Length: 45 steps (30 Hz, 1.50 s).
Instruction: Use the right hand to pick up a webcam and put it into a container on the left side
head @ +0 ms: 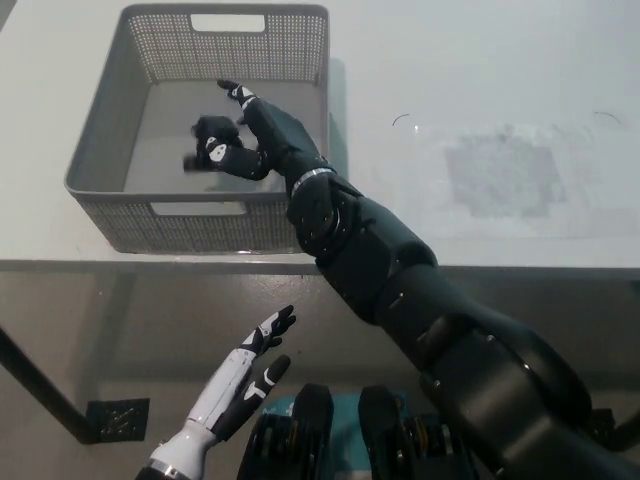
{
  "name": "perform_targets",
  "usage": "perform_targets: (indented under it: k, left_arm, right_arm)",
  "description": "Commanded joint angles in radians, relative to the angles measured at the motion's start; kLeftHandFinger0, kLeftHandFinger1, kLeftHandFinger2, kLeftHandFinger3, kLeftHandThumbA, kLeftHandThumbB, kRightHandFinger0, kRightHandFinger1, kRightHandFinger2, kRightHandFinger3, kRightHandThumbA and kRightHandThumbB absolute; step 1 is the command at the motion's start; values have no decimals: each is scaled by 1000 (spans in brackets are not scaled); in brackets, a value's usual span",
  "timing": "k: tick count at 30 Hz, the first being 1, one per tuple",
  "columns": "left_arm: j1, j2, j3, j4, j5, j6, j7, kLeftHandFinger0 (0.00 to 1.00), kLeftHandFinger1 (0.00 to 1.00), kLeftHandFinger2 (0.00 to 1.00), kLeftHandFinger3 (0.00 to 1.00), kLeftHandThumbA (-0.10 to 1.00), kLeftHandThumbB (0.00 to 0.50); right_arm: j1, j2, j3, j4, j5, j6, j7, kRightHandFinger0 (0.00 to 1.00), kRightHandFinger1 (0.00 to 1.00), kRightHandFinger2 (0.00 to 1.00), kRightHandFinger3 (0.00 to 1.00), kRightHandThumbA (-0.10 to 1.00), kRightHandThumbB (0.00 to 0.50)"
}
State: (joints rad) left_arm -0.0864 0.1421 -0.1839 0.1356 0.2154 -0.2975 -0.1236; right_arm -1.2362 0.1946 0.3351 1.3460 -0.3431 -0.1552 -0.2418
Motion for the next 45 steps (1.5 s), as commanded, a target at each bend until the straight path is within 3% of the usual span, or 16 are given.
perform_targets:
  k: [1, 7, 9, 14, 18, 24, 28, 33, 35, 38, 39, 45]
  left_arm:
    - [-13, 15, -6, -25, -5, -21, -16, 1000, 1000, 1000, 1000, 960, 139]
    - [-11, 18, -10, -31, -2, -19, -21, 1000, 1000, 1000, 1000, 977, 155]
    - [-17, 17, -10, -22, -2, -24, -21, 1000, 1000, 1000, 1000, 980, 152]
    - [-23, 16, -12, -13, 3, -37, -20, 1000, 1000, 1000, 1000, 975, 151]
    - [-27, 18, -9, -11, -8, -30, -25, 1000, 1000, 1000, 1000, 974, 184]
    - [-20, 19, -11, -15, 9, -27, -18, 1000, 1000, 1000, 1000, 981, 179]
    - [-6, 21, -5, -28, 7, -27, -14, 1000, 1000, 1000, 1000, 979, 174]
    - [9, 27, 0, -34, -8, -28, -19, 1000, 1000, 1000, 1000, 977, 176]
    - [16, 24, 2, -37, -8, -19, -15, 1000, 1000, 1000, 1000, 982, 177]
    - [27, 18, 5, -37, -4, -18, -7, 1000, 1000, 1000, 1000, 1000, 175]
    - [35, 16, 4, -34, -6, -24, -5, 1000, 1000, 1000, 1000, 997, 172]
    - [64, -2, 3, -14, -4, -54, 15, 1000, 1000, 1000, 1000, 979, 156]
  right_arm:
    - [-35, -21, -13, -53, 9, -91, 12, 1000, 1000, 1000, 1000, 1000, 433]
    - [-52, -47, -46, -133, 30, -128, 0, 1000, 1000, 1000, 1000, 1000, 438]
    - [-61, -57, -72, -179, 49, -130, 8, 1000, 1000, 1000, 1000, 1000, 465]
    - [-54, -103, -144, -439, 85, -103, 34, 1000, 1000, 1000, 1000, 1000, 388]
    - [-14, -138, -186, -668, 111, -17, 76, 1000, 1000, 1000, 1000, 1000, 394]
    - [98, -217, -248, -1021, 161, 86, 133, 1000, 1000, 1000, 1000, 1000, 344]
    - [218, -251, -274, -1233, 192, 147, 157, 1000, 1000, 1000, 1000, 1000, 377]
    - [422, -273, -300, -1472, 264, 153, 171, 1000, 1000, 1000, 1000, 1000, 354]
    - [527, -281, -309, -1568, 305, 160, 176, 1000, 1000, 1000, 1000, 1000, 374]
    - [643, -301, -307, -1648, 334, 138, 185, 1000, 1000, 1000, 1000, 1000, 350]
    - [724, -313, -302, -1683, 340, 103, 186, 1000, 1000, 1000, 1000, 1000, 314]
    - [970, -339, -287, -1753, 343, 51, 193, 1000, 1000, 1000, 1000, 1000, 289]
